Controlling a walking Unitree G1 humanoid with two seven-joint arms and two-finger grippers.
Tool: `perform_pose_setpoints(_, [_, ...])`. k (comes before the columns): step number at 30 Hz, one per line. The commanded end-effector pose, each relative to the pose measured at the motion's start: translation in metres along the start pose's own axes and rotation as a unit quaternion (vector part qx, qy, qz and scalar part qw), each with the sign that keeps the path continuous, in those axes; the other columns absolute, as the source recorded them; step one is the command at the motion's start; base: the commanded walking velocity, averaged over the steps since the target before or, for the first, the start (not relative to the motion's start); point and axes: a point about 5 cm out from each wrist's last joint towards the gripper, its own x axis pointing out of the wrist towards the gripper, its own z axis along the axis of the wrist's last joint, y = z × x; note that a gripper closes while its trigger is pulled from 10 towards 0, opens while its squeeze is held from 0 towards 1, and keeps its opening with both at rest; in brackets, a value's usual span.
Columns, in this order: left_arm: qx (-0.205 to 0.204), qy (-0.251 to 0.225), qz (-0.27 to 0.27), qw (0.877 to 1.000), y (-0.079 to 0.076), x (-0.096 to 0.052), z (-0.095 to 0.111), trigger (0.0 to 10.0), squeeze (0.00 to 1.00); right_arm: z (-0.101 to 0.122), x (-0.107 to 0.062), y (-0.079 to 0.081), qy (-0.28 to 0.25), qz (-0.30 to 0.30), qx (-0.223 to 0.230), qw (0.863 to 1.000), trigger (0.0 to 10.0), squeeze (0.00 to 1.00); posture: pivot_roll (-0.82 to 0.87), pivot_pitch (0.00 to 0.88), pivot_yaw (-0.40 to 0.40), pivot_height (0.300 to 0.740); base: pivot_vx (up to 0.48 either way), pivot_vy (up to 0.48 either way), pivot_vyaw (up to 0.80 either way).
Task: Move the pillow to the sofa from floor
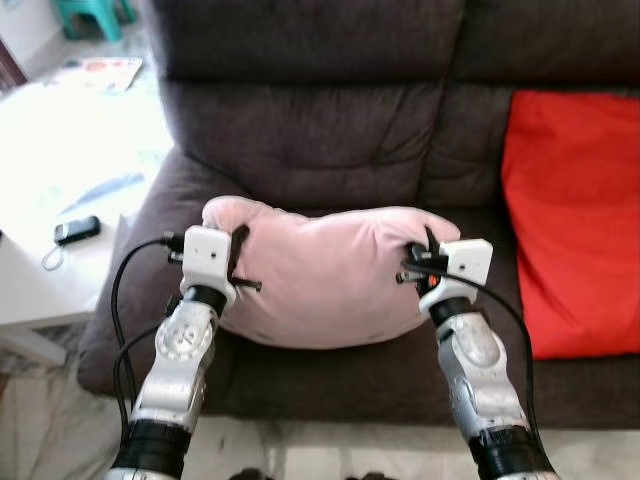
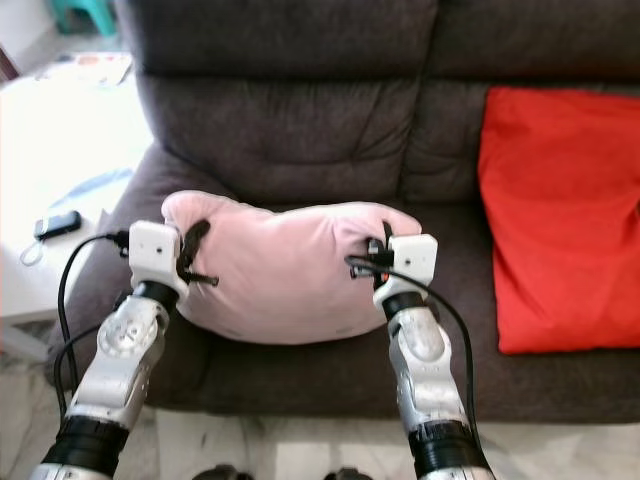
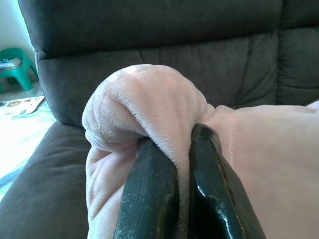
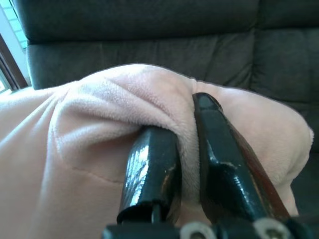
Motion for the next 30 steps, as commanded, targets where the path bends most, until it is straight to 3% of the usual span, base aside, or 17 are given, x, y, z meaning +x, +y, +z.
perform_pose_setpoints(1, [0.007, -0.022, 0.008, 1.0, 0.007, 0.001, 0.009, 10.0, 0.0, 0.015, 0.008, 0.014, -0.036, 0.029, 0.001, 0.999, 10.0, 0.0, 0.09, 0.172, -0.008, 0.74, 0.349, 0.0, 0.0])
perform_pose_setpoints(11, [0.011, -0.024, 0.006, 1.0, 0.009, 0.003, 0.009, 10.0, 0.0, 0.012, 0.014, 0.014, -0.013, 0.048, -0.017, 0.999, 10.0, 0.0, 0.09, 0.168, -0.011, 0.74, 0.165, 0.0, 0.0])
perform_pose_setpoints(17, [0.014, -0.016, 0.023, 1.0, 0.016, 0.005, 0.009, 10.0, 0.0, 0.002, 0.029, 0.006, 0.054, 0.037, -0.07, 0.995, 10.0, 0.0, 0.1, 0.164, -0.019, 0.74, 0.0, 0.0, 0.0])
perform_pose_setpoints(21, [0.003, -0.014, 0.023, 1.0, 0.021, 0.006, 0.011, 10.0, 0.0, 0.012, 0.046, 0.006, 0.054, 0.037, -0.076, 0.995, 10.0, 0.0, 0.11, 0.159, -0.024, 0.74, 0.0, 0.0, 0.0])
perform_pose_setpoints(30, [0.012, -0.012, 0.037, 0.999, 0.038, 0.006, 0.014, 10.0, 0.0, 0.05, 0.086, 0.023, 0.024, 0.058, -0.105, 0.992, 10.0, 0.0, 0.13, 0.152, -0.044, 0.74, 0.0, 0.0, 0.0])
